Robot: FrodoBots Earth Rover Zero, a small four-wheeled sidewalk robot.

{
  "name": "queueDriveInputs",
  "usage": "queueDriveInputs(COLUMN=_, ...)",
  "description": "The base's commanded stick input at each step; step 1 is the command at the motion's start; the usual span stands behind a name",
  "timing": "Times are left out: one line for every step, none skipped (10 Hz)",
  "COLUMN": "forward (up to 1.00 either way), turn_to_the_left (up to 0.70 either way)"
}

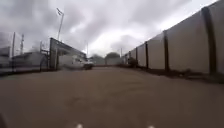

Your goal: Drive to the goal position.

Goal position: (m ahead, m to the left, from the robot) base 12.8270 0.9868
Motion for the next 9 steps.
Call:
queueDriveInputs(forward=1.00, turn_to_the_left=0.02)
queueDriveInputs(forward=1.00, turn_to_the_left=0.02)
queueDriveInputs(forward=1.00, turn_to_the_left=0.03)
queueDriveInputs(forward=1.00, turn_to_the_left=0.03)
queueDriveInputs(forward=1.00, turn_to_the_left=0.03)
queueDriveInputs(forward=1.00, turn_to_the_left=0.03)
queueDriveInputs(forward=1.00, turn_to_the_left=0.03)
queueDriveInputs(forward=1.00, turn_to_the_left=0.03)
queueDriveInputs(forward=1.00, turn_to_the_left=0.03)
